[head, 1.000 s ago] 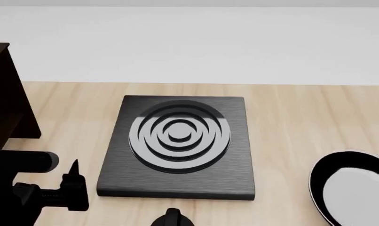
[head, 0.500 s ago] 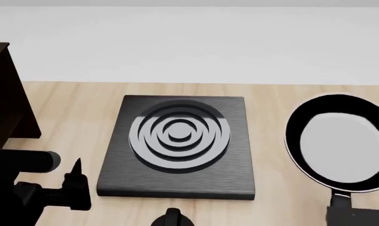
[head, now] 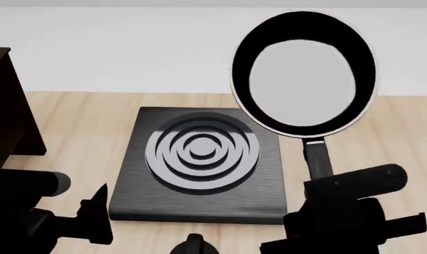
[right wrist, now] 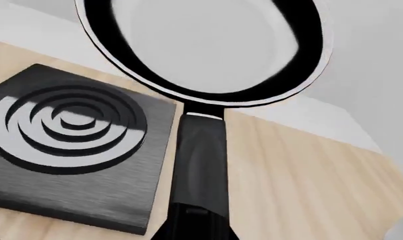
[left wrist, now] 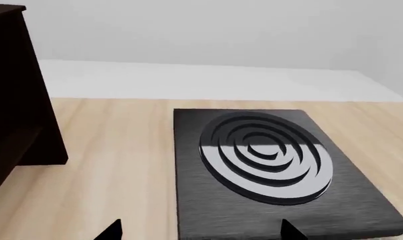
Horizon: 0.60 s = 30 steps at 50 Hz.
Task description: Put the frying pan on the cabinet shelf.
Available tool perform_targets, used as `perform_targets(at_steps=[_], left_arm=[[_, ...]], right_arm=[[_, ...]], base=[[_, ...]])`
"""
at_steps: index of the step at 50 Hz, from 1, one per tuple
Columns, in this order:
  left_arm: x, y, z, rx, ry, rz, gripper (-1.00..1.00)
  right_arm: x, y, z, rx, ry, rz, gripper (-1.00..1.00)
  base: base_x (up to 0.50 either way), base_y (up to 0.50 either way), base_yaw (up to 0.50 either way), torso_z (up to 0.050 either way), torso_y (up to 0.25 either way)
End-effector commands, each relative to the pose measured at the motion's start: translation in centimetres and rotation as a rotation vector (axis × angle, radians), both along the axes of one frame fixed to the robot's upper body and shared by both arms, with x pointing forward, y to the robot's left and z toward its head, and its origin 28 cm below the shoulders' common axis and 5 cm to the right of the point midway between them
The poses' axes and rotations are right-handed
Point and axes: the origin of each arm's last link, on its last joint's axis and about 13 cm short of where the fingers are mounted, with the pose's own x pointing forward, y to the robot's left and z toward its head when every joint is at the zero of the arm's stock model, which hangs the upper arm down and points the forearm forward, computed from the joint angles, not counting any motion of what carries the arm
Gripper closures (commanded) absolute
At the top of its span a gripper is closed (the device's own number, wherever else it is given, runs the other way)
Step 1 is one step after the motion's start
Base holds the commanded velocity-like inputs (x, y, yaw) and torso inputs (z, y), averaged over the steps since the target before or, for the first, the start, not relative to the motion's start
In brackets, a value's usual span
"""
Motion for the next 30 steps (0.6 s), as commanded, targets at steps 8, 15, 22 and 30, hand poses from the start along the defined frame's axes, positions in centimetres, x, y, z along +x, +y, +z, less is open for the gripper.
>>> perform_targets(at_steps=[8, 15, 22, 30], left_arm=[[-0.7, 0.3, 1.5, -0.1, -0.012, -0.039, -1.0], [-1.4, 0.1, 2.5, -0.178, 0.003, -0.093, -1.0], [-2.2, -0.1, 3.2, -0.29, 0.028, -0.189, -1.0], [-2.9, 0.1, 3.7, -0.375, 0.087, -0.246, -1.0]], right_arm=[[0.3, 0.6, 1.7, -0.016, -0.145, 0.124, 1.0], [-0.3, 1.0, 2.1, 0.034, -0.159, 0.229, 1.0], [-0.7, 1.1, 2.2, 0.062, -0.157, 0.288, 1.0], [-1.1, 1.6, 2.2, 0.081, -0.152, 0.359, 1.0]], base=[[0.0, 0.0, 0.0, 0.002, 0.001], [0.0, 0.0, 0.0, 0.0, 0.003], [0.0, 0.0, 0.0, 0.0, 0.001], [0.0, 0.0, 0.0, 0.0, 0.001]])
